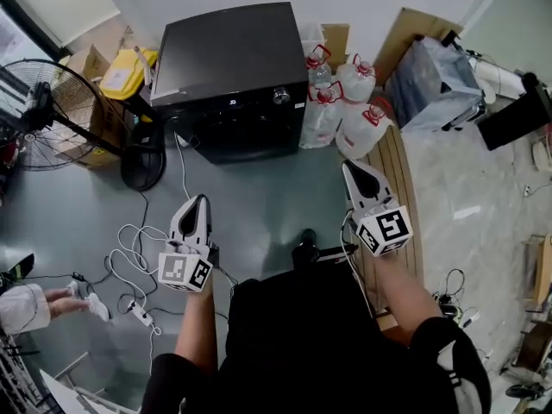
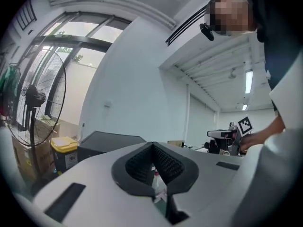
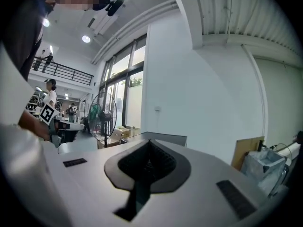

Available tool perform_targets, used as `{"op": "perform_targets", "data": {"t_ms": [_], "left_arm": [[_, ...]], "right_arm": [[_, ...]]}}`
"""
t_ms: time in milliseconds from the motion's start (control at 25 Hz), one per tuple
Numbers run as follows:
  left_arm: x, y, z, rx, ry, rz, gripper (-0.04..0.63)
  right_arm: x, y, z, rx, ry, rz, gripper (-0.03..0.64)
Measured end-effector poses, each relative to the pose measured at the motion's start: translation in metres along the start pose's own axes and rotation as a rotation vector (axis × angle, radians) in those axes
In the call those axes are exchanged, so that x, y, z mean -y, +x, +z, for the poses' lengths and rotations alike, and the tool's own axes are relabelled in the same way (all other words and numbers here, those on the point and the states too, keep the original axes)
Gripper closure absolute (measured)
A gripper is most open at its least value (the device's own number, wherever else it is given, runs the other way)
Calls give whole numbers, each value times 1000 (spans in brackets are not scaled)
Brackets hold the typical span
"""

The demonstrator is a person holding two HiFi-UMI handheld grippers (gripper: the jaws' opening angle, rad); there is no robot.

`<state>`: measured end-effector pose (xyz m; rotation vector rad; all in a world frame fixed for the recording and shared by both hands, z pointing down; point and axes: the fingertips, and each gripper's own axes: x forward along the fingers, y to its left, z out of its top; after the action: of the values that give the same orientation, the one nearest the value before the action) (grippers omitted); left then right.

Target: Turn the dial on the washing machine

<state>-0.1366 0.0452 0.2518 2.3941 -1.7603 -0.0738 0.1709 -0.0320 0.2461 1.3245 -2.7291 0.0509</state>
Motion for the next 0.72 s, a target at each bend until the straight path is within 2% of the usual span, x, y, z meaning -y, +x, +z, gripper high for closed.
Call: {"op": "perform_targets", "data": {"t_ms": [240,560,720], "left_arm": [[-20,-78,14,0,4,-52,580],[-36,-165,-1,-12,1,-56,580],[-38,-203,-11,-34,-29,-52,580]], "right_arm": [[-64,-32,9,38,47,-90,595],[-154,-73,-13,6,87,-119,595],[-193,-93,-32,-34,112,-130,595]]}}
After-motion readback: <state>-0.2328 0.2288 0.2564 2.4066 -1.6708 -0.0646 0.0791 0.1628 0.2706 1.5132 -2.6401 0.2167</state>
